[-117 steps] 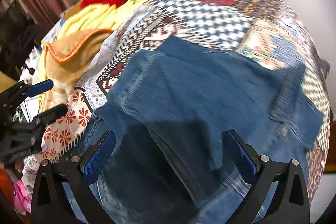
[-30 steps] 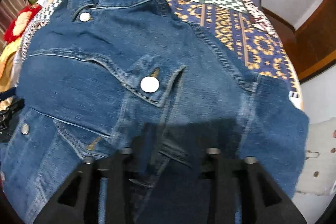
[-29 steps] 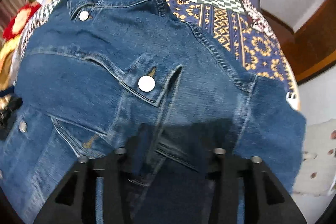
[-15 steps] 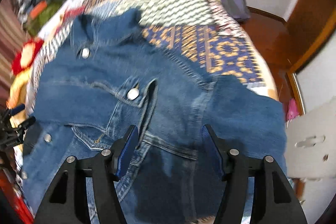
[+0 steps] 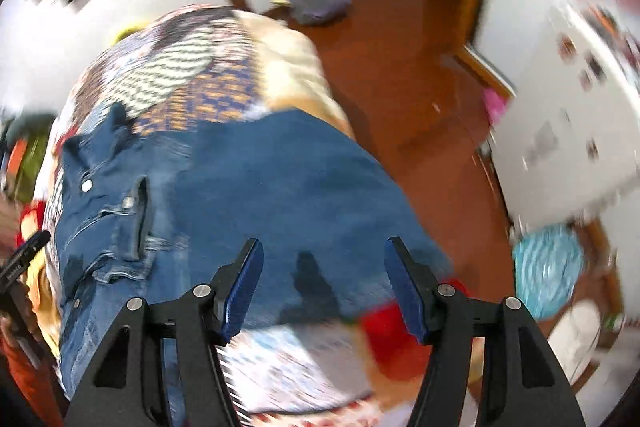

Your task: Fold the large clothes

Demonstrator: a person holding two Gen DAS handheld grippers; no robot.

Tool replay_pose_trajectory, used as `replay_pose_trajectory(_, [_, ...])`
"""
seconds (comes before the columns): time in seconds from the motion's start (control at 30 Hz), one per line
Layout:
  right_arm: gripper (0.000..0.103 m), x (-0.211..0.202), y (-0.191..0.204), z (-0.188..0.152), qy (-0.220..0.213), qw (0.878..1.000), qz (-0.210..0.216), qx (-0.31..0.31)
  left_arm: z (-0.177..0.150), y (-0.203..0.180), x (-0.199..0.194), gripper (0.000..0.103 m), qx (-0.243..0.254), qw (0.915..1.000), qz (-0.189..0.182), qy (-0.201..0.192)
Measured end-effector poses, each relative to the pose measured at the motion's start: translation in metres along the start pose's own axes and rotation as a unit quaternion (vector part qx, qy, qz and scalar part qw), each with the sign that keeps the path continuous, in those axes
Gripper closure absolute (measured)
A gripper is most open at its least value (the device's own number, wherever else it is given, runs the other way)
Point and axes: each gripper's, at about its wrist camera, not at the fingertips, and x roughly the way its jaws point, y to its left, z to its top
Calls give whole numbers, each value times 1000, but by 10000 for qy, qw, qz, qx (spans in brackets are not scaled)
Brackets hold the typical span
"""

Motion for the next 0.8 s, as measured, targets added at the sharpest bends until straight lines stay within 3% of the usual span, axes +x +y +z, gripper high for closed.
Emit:
replay_pose_trajectory(0.17, [43, 18, -49, -26, 299, 9966, 33, 772, -7, -14, 36, 14, 116, 9989, -79, 448])
replay_pose_trajectory(0.3, [43, 29, -81, -31, 322, 9830, 717, 1661, -12, -20, 58, 14, 17, 9970, -211, 749])
replay_pose_trajectory(0.4, [43, 40, -96, -27, 389, 9714, 1019, 2109, -15, -25, 60, 14, 124, 9970, -110, 755])
replay_pose_trajectory(0.57, [42, 55, -99, -21, 427, 9623, 1182, 2411, -17, -25, 58, 14, 103, 9973, -118, 724])
replay_pose_trajectory(0.8, [43, 72, -94, -12, 295, 9619, 1058, 2504, -16, -24, 56, 14, 79, 9977, -69, 667])
